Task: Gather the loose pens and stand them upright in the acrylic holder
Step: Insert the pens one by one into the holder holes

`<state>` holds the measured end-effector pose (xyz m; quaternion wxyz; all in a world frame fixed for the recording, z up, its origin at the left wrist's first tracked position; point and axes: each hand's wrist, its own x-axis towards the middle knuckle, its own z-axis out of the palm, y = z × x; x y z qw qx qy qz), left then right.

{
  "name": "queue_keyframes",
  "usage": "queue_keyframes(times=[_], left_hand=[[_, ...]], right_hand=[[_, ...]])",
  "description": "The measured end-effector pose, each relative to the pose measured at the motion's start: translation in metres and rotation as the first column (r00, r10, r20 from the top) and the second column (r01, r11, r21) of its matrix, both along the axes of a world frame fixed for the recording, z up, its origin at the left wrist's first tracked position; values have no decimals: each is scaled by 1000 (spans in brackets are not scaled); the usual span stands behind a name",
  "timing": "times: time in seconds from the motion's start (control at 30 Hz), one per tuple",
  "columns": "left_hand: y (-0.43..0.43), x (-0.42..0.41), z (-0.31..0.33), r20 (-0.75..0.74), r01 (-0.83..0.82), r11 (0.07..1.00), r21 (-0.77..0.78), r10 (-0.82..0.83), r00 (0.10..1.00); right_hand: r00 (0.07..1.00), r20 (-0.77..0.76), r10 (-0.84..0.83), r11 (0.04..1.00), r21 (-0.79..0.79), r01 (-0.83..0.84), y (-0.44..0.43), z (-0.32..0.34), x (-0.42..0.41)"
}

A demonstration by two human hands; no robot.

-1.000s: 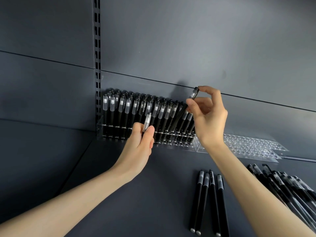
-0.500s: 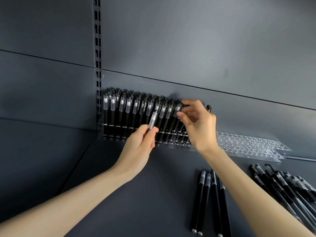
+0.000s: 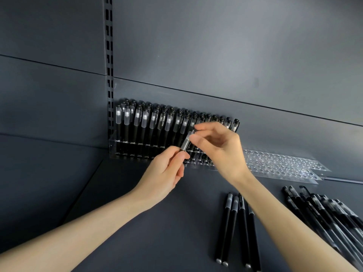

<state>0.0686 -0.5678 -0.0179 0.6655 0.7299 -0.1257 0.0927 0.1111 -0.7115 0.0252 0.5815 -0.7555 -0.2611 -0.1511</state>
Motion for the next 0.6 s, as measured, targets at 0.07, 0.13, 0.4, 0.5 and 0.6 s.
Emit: queue_keyframes(times=[0.07,0.13,0.4,0.5,0.6], left_hand=[[-3,-2,0,-5,25,999,22,-25,1000],[-3,-2,-2,-12,29,999,21,-29,1000],[14,12,-24,546,-509,560,653,117,829],[15,16,-30,569,-556,436,708,115,814],[15,19,-34,574,-570,357,740,108,812]], right_hand=[[998,-31,47,999,13,-46,0,-2,0],[998,-45,49,999,24,-48,-1,-2,0],[934,176,-311,948,129,291,-24,16,11],[870,275,-409,912,145,383,-26,22,13],[841,319,-437,899,158,407,-23,23,15]])
